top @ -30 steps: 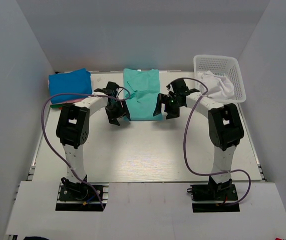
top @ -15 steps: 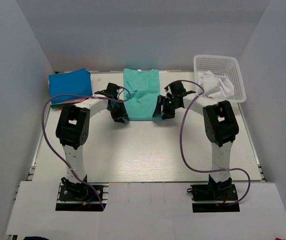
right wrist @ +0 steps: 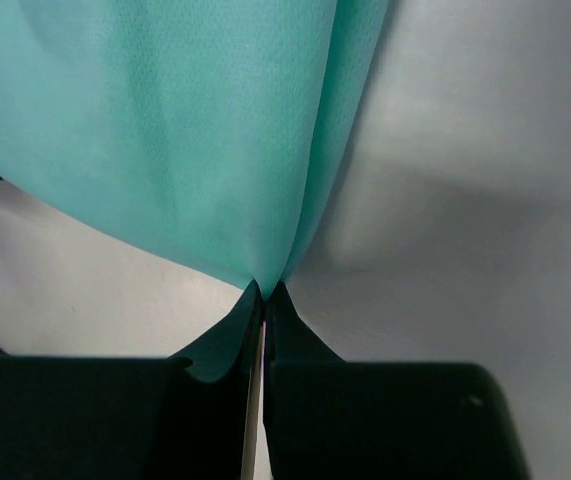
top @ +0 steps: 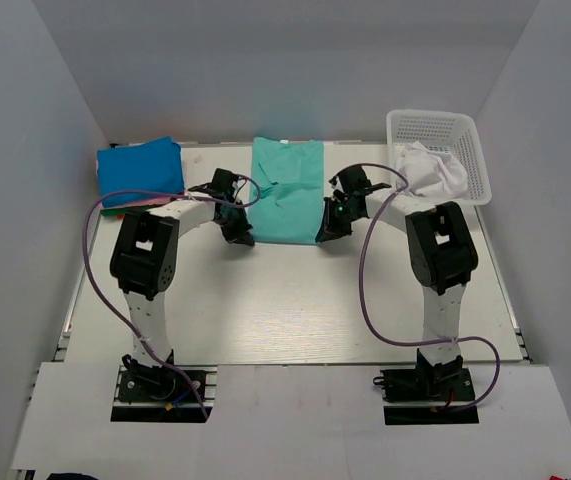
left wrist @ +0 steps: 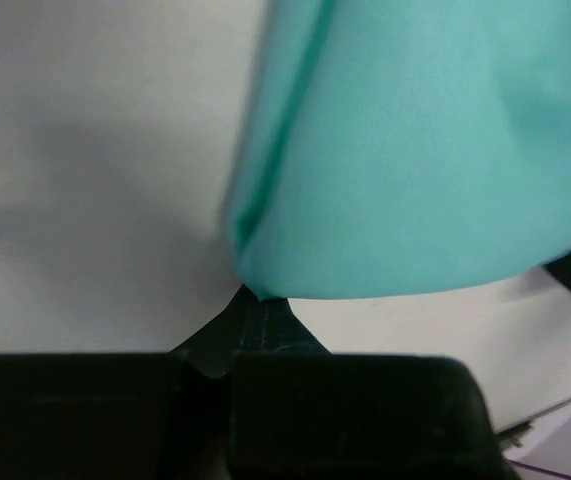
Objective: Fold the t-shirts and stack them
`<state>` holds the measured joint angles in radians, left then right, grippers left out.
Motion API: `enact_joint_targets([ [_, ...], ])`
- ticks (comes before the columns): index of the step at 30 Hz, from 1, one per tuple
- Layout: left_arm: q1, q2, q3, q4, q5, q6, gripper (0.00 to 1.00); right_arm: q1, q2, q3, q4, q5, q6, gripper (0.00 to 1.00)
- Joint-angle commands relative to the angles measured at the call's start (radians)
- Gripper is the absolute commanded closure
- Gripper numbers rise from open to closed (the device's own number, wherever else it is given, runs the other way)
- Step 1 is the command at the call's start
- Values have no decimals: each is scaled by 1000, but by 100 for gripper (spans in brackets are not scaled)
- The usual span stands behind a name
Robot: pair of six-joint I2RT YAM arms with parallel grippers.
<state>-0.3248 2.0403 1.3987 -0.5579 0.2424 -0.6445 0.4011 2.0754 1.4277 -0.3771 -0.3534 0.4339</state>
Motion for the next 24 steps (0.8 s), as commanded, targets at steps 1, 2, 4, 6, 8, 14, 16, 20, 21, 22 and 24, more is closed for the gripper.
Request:
enact_joint_targets([
  [1,-16,-168,-105,-51,-48,43,100,5,-157,-57,-127,22,-60,100],
  [2,-16,-208,-131,-71,-48,63,100,8,-181,-71,-159,18,-82,100],
  [4,-34,-288,-199,-97,-48,74,100,7,-270,-128,-212,-10,-110,100],
  [6,-43,-385,-213,-179,23,89,100,15,-343,-162,-303,-25,-147,100],
  [8,-57,-434,-222,-249,55,98,100,21,-376,-176,-373,-36,-162,100],
  [14,-80,-575,-81,-490,150,80,100,27,-515,-127,-583,-130,-144,100],
  [16,-80,-575,-46,-526,150,69,100,21,-526,-78,-614,-127,-133,100],
  [20,-80,-520,97,-553,79,80,100,12,-486,29,-646,-93,-126,100],
  [21,-80,-510,111,-553,66,80,100,2,-470,43,-637,-88,-121,100],
  [22,-65,-500,111,-541,66,80,100,-2,-462,68,-637,-87,-115,100],
  [24,-56,-477,134,-513,57,80,100,-25,-420,115,-625,-87,-112,100],
])
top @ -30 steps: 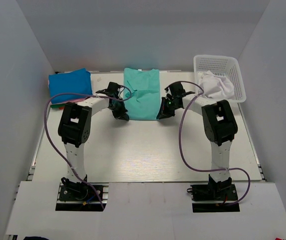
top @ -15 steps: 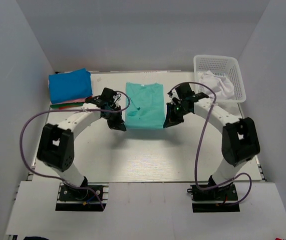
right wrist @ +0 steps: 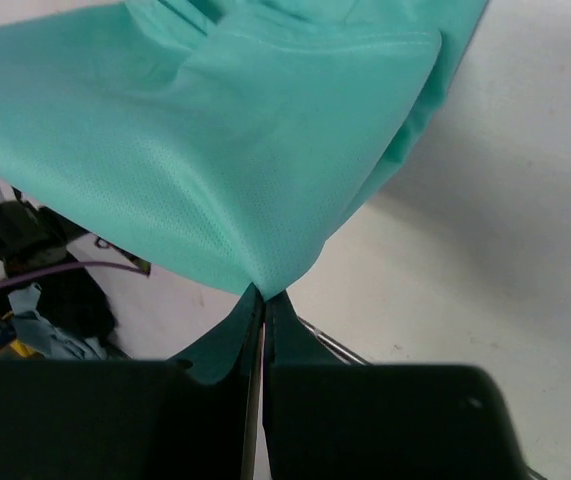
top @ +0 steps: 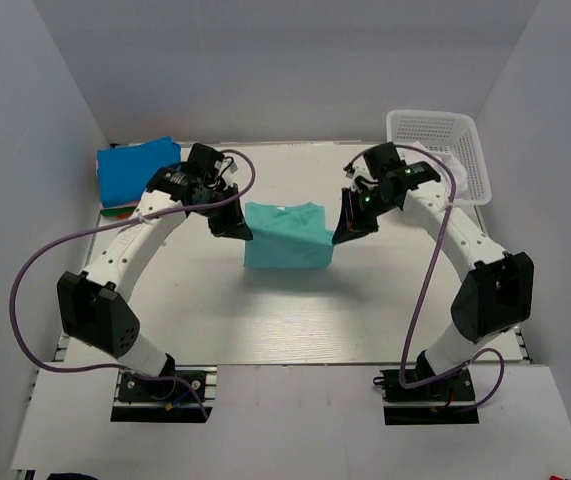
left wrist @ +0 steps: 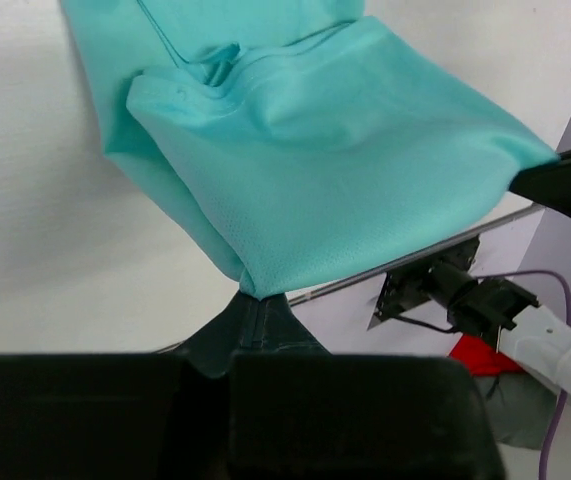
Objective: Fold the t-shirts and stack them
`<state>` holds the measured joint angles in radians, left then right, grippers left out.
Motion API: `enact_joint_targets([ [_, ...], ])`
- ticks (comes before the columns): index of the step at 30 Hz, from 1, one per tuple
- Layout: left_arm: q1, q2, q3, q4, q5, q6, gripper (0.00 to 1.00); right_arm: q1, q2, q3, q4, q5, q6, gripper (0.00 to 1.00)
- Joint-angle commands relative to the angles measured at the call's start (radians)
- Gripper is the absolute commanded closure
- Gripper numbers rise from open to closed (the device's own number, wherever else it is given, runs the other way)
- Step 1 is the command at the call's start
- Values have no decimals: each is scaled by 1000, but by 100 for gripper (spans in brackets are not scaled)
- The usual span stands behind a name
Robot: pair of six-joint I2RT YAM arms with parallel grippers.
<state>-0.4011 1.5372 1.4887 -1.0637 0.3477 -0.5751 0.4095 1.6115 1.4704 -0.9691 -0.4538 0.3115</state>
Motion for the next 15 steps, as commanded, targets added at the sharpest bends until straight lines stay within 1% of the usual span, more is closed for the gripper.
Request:
enact_joint_targets([
  [1,21,43,57,2,-61,11,100,-43,60,88,-30,-9,12,100],
  [2,21,61,105,2,-100,11,100,-43,95,112,-13,-20,12,100],
  [4,21,119,149,2,-143,11,100,-64,120,156,-5,-72,14,100],
  [5,21,138,181,11,-153,11,100,-75,151,186,12,-85,12,100],
  [7,21,173,195,42,-162,11,100,-89,172,203,20,-136,3,100],
  [9,30,233,225,94,-162,11,100,-98,215,243,20,-141,-3,100],
  [10,30,259,267,105,-150,11,100,-109,232,251,23,-135,0,100],
  [12,39,341,332,82,-150,11,100,-133,267,293,26,-132,3,100],
  [13,39,365,382,82,-185,11,100,-138,277,309,29,-128,3,100],
  [15,50,396,397,111,-228,-17,100,-153,298,306,40,-138,0,100],
])
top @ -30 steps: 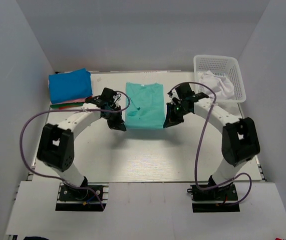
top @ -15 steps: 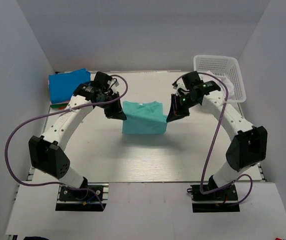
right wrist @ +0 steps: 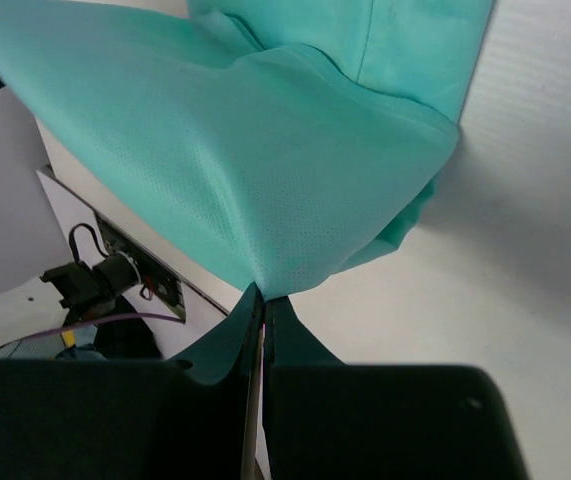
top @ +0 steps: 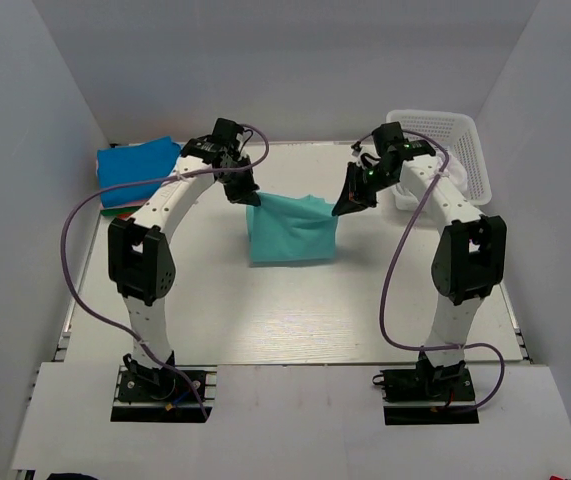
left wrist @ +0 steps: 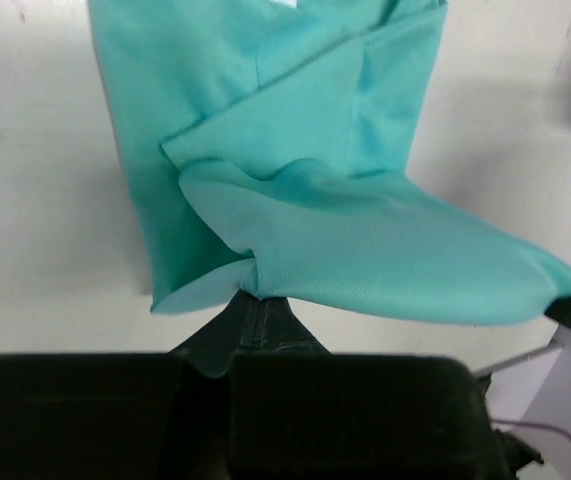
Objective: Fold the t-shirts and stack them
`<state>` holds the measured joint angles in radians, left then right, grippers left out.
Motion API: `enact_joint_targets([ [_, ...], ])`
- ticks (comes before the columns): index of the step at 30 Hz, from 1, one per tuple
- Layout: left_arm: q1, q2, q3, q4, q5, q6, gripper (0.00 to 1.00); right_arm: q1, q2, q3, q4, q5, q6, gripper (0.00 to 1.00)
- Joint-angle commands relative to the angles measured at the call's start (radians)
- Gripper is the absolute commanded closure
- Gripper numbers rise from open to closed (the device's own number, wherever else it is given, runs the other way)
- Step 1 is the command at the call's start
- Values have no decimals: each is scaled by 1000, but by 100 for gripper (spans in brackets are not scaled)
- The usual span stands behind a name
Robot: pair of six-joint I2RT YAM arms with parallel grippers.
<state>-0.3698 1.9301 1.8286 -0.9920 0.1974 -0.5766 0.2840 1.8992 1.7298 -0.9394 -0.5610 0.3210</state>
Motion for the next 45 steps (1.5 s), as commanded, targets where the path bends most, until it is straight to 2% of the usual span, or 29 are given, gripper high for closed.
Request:
enact_joint_targets([
  [1,28,22,69,56,-78,-25,100,-29,17,40,17,-54,-11,100],
  [5,38,64,78,128,-87,-35,100,-45,61,22,121,-105,19,100],
  [8,58,119,129,151,-78,-35,100,-52,124,97,155,-105,24,100],
  [12,69,213,273,122,-78,-45,100,-60,216,200,174,-112,24,100],
  [16,91,266,291,176,-78,-65,100,-71,342,299,257,-100,75,100],
  [18,103,303,319,202,-87,-89,100,-75,382,306,331,-47,142,100],
  [19,117,326,342,240,-76,-89,93,-77,399,330,376,-37,151,96],
  [20,117,387,418,254,-66,-98,60,-80,432,374,414,-4,164,82],
  [21,129,417,463,269,-65,-86,32,-80,464,439,421,72,174,69],
  [22,138,444,562,270,-65,-77,15,-82,487,492,456,113,181,33],
  [23,138,466,593,270,-56,-68,0,-80,497,537,496,121,187,10],
  [25,149,460,606,289,-56,-68,0,-80,497,556,537,75,181,10],
  [28,149,348,406,354,-24,-39,0,-59,423,489,544,72,142,10],
  [29,149,334,385,363,-9,-29,0,-51,364,396,550,61,133,10],
  [34,115,325,364,316,48,40,0,-6,265,251,484,50,76,10],
  [39,95,336,304,325,187,50,0,52,259,214,418,59,20,10],
  [42,85,302,159,383,246,29,0,82,270,162,433,49,26,10],
  [45,62,283,75,392,266,18,0,101,256,64,461,82,-32,10],
])
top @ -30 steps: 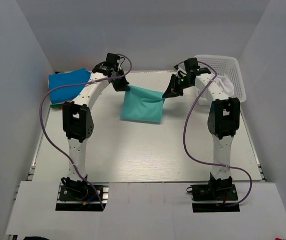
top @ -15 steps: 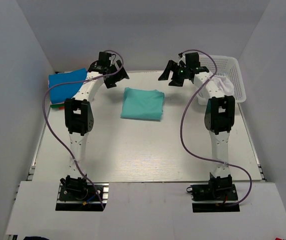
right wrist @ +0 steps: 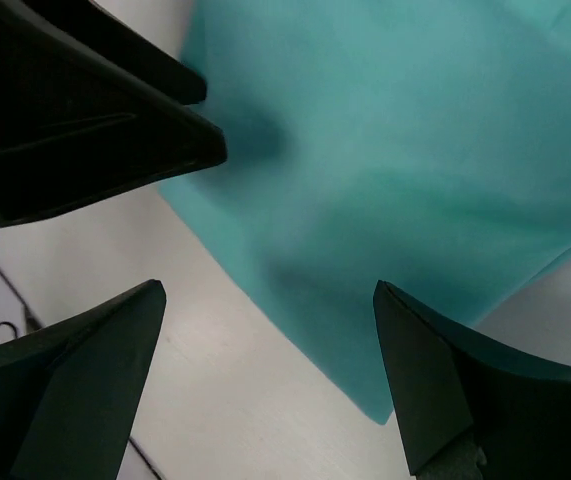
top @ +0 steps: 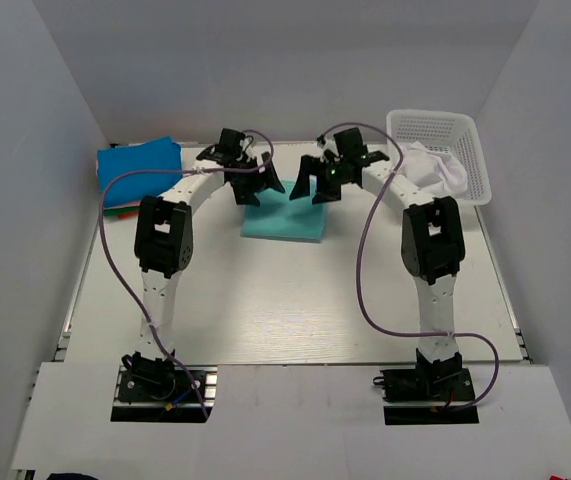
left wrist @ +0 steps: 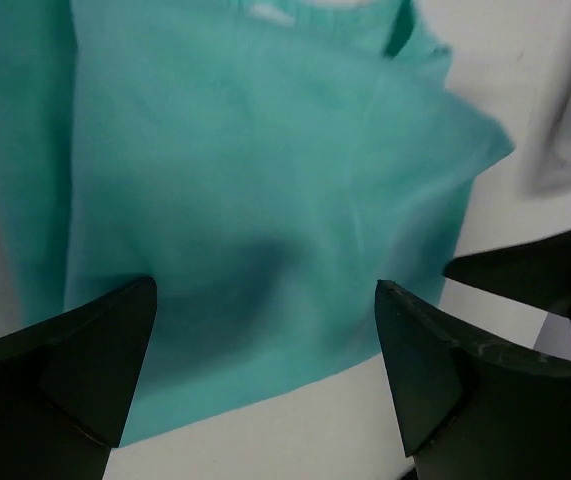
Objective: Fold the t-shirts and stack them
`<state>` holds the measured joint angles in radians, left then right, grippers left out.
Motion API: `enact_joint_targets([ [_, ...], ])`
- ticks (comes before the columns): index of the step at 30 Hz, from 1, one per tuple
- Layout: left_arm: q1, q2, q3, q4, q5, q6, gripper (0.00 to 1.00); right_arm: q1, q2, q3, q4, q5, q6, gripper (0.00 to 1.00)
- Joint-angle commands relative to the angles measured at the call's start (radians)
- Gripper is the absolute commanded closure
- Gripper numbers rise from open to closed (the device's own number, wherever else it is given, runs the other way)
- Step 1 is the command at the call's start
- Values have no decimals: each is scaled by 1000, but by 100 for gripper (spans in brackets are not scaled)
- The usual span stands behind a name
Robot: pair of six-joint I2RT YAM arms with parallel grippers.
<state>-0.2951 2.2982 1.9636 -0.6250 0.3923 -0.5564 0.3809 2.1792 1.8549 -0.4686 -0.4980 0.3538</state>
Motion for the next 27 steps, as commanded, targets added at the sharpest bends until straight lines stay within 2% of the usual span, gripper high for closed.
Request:
enact_joint_targets([
  [1,-13,-85,-104,16,83,-2,0,22,-38,-109,10,42,-79,10],
  [5,-44,-124,-215,-27,112,9,0,53,-65,-256,-4,58,-174,10],
  [8,-53,-213,-322,-94,86,33,0,78,-117,-333,-86,61,-249,10],
  [11,-64,-365,-451,-154,76,61,0,110,-228,-423,-160,130,-294,10],
  [13,-64,-428,-463,-200,39,73,0,121,-323,-448,-204,138,-311,10],
  [16,-73,-485,-431,-226,-38,73,0,124,-422,-454,-206,138,-303,10],
  [19,-64,-478,-388,-165,-98,73,0,113,-481,-457,-99,170,-259,10],
  [22,-64,-369,-261,-137,-111,84,0,101,-455,-401,-73,280,-188,10],
  [24,-64,-297,-120,-162,-133,130,0,90,-429,-353,-97,365,-127,10],
  [27,-75,-160,44,-174,-96,170,4,64,-392,-330,-132,427,-56,10],
])
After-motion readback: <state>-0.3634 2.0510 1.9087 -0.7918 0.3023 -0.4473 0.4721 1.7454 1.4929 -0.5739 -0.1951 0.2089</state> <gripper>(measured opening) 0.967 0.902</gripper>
